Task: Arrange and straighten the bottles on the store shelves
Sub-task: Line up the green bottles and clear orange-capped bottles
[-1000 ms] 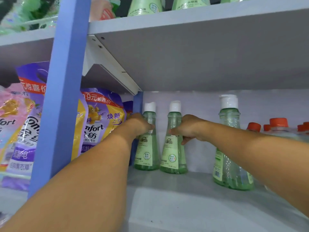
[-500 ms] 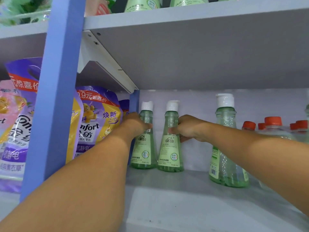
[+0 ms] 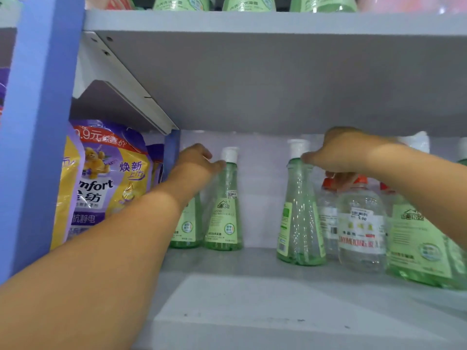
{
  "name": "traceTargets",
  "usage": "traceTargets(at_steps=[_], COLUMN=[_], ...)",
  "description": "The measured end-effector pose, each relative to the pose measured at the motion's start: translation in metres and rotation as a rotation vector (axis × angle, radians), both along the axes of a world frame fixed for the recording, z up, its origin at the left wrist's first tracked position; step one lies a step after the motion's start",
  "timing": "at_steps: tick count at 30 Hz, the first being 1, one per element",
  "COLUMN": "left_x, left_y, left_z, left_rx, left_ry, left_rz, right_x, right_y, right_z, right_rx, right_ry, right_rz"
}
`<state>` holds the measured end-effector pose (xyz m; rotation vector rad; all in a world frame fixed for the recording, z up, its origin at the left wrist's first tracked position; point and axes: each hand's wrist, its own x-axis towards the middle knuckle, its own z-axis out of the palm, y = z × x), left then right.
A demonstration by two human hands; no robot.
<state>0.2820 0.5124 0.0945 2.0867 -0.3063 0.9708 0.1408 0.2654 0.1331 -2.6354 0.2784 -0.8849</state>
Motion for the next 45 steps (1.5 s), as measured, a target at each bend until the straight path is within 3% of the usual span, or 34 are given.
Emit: traceTargets(at_steps=[2,4,6,8,17,23,34,45], left_x=[-0.003,-0.004,-0.002,-0.002,-0.002,-0.002,-0.003,-0.006], left_y=[-0.012,-0.014,-0.013,-0.015,-0.012,-0.017,-0.015,-0.019], left_z=[-0.010,-0.020,-0.027,-0.028,-0.033,-0.035,-0.038,-0.037], left_rx=[0.135,0.223,0.252,0.255,0.168,0.089,0.050,0.024], left_ry=[0.165,0.280,0.315,0.302,0.314,0.409,0.414,0.361], left_rz=[-0.029,-0.052,-0.087,-0.117,-0.200,-0.253,-0.266,-0.241], right_x=[0.010,0.024,0.034,0.042,0.087,0.102,0.110,0.100], right_y=[-0.007,-0.006,-0.005,-0.004,0.044,0.032,0.042,0.033], right_z=[-0.013,-0.022,-0.026,-0.027,-0.041,-0.036,-0.052,-0.059], right_rx=[0.107,0.345,0.555,0.640,0.358,0.409,0.349,0.356], right_ry=[0.081,0.139,0.200,0.234,0.055,0.238,0.050,0.046], right_rz=[0.052,0.250,0.431,0.520,0.305,0.373,0.258,0.291])
